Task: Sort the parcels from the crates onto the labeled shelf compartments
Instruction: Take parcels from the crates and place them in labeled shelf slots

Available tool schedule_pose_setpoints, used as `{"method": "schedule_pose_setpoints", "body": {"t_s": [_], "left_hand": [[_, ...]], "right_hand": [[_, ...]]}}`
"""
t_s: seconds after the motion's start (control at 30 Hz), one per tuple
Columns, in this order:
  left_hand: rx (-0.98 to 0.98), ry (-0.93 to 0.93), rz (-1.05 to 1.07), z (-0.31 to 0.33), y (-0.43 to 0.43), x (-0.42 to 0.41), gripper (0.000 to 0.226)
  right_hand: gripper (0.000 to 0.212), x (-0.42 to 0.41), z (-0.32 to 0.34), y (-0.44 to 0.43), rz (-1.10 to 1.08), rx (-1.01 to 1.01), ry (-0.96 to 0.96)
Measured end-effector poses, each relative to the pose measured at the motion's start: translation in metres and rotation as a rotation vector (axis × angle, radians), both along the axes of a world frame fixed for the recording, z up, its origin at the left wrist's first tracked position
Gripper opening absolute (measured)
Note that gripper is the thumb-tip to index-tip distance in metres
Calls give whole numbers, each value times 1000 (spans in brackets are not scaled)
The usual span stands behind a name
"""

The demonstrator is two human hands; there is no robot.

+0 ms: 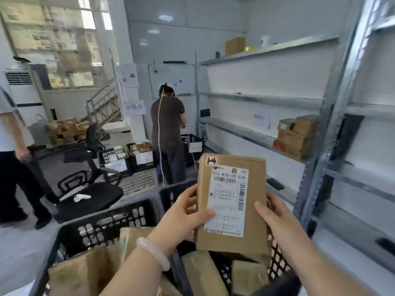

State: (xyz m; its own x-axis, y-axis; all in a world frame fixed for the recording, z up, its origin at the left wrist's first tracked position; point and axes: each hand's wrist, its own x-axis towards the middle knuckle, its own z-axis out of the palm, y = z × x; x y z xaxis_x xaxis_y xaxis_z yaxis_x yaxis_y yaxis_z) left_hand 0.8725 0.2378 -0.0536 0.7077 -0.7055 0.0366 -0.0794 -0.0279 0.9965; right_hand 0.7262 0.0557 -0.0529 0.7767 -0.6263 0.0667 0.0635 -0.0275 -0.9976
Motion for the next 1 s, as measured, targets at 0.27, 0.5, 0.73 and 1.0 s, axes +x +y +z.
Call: {"method": "schedule_pose_setpoints", "body": {"t_s": [0.27, 0.5, 0.73, 1.0], "left_hand": [[-12, 126, -438, -24, -131, -115, 85], [-40, 147, -679, -11, -210, -245, 90], [-99, 109, -878, 1, -301, -418, 74], [-183, 131, -1035, 23, -397, -644, 75]], "right_hand": [[47, -181, -17, -43, -532, 51, 30], [50, -342, -9, -65, -779, -34, 16], [55, -511, 2, -97, -951, -110, 34], [59, -724, 23, -136, -1164, -192, 91]]}}
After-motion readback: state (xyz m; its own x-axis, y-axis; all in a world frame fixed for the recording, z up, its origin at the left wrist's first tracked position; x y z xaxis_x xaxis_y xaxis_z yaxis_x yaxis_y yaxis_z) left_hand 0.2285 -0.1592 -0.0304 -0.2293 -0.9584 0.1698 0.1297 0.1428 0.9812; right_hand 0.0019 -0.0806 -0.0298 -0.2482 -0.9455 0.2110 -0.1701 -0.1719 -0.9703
